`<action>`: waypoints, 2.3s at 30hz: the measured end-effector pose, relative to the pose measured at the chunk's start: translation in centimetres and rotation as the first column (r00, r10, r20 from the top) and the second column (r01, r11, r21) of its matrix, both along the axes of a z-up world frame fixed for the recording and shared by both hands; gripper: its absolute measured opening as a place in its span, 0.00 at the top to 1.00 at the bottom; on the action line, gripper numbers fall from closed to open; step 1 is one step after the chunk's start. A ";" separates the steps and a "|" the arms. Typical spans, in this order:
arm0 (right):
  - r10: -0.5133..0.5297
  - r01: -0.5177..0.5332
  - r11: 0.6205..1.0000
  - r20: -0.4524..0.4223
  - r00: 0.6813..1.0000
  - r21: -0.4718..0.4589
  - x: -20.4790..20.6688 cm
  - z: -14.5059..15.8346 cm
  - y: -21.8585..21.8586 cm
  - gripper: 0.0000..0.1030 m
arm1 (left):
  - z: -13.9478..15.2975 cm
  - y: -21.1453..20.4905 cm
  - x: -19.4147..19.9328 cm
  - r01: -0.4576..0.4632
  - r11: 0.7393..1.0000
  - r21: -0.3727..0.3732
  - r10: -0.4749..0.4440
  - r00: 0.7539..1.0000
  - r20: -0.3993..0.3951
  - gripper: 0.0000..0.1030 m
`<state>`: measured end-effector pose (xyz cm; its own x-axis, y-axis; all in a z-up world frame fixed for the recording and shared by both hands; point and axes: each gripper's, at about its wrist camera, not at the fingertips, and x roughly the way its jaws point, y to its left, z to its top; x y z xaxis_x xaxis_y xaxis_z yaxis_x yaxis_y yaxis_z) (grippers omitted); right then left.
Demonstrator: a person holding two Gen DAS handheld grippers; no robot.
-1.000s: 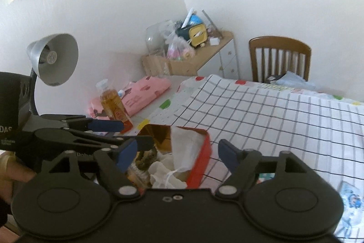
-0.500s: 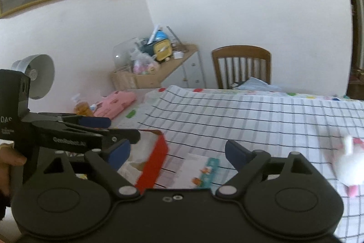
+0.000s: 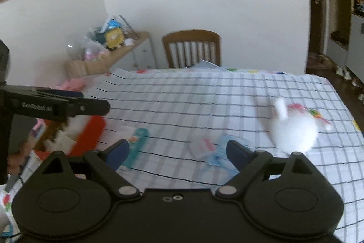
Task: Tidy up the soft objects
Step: 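Move both tools from the tin toward the blue packet and white sachet, then close left tool on the white sachet while right tool pinches the blue packet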
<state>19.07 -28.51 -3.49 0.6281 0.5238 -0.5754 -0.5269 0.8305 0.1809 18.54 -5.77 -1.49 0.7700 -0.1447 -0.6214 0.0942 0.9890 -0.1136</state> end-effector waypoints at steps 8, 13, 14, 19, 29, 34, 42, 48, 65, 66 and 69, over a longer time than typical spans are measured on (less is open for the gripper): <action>-0.038 0.034 0.995 -0.037 0.999 -0.091 3.6 -3.4 -2.1 0.10 | -3.9 -3.9 4.4 0.070 0.998 0.000 -0.070 0.996 -0.059 0.00; -0.010 0.002 0.993 -0.069 0.998 -0.117 6.0 -5.5 -2.6 0.10 | -7.0 -5.4 6.9 0.109 0.994 -0.015 -0.110 0.988 -0.109 0.00; 0.001 -0.011 0.992 -0.077 0.997 -0.127 6.4 -6.1 -2.6 0.10 | -7.6 -5.6 7.4 0.119 0.993 -0.015 -0.120 0.985 -0.121 0.00; 0.040 -0.057 0.985 -0.110 0.993 -0.160 8.1 -8.0 -2.4 0.10 | -10.0 -6.6 9.7 0.136 0.991 0.013 -0.132 0.978 -0.160 0.00; 0.142 -0.162 0.959 -0.099 0.985 -0.232 10.4 -10.3 -1.0 0.10 | -13.0 -7.3 12.6 0.134 0.990 0.039 -0.123 0.968 -0.219 0.01; 0.184 -0.204 0.946 -0.098 0.978 -0.251 11.4 -11.0 -0.2 0.10 | -13.9 -7.4 13.2 0.139 0.990 0.030 -0.128 0.963 -0.237 0.04; 0.233 -0.248 0.928 -0.086 0.969 -0.277 12.4 -12.0 0.6 0.08 | -14.2 -7.8 13.5 0.152 0.986 0.062 -0.134 0.964 -0.228 0.14; 0.236 -0.250 0.931 -0.082 0.968 -0.267 12.2 -12.1 0.2 0.10 | -14.3 -8.3 13.6 0.171 0.979 0.109 -0.144 0.965 -0.219 0.24; 0.106 -0.112 0.955 -0.038 0.994 -0.274 11.3 -11.0 0.7 0.99 | -13.7 -7.9 13.1 0.154 0.984 0.094 -0.135 0.974 -0.183 0.73; 0.100 -0.105 0.958 -0.033 0.994 -0.268 11.2 -10.9 0.6 0.99 | -13.7 -7.7 13.0 0.148 0.985 0.089 -0.130 0.975 -0.181 0.73; 0.077 -0.080 0.967 -0.022 0.997 -0.244 10.6 -10.1 0.4 0.99 | -13.4 -6.9 12.5 0.120 0.991 0.066 -0.106 0.978 -0.182 0.73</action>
